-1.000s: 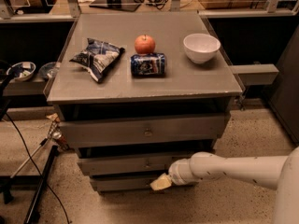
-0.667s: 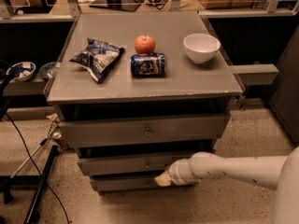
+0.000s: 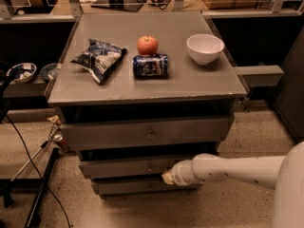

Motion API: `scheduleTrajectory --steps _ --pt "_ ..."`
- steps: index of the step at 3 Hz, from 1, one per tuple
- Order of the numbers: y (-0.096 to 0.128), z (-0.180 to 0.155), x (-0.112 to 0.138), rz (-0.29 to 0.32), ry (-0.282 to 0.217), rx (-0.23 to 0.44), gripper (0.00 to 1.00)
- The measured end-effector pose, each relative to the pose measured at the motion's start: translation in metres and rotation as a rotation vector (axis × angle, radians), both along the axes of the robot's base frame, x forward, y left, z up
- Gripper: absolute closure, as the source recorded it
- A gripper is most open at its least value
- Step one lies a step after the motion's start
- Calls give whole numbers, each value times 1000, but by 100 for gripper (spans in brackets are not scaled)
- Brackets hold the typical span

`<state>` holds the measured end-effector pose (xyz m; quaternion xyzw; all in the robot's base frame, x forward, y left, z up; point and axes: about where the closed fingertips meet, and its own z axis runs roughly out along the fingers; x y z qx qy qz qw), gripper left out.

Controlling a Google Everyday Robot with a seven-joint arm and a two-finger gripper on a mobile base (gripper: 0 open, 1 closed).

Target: Close middle drawer

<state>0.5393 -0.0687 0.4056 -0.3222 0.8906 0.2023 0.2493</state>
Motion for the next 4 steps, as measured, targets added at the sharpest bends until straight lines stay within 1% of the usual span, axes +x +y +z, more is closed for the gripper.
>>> scheduleTrajectory --steps 2,3,4 --pt "-1 -1 13 -40 -2 -1 100" --pt "-1 -1 15 -42 -3 -1 100" --pt "-2 4 26 -42 -44 1 100"
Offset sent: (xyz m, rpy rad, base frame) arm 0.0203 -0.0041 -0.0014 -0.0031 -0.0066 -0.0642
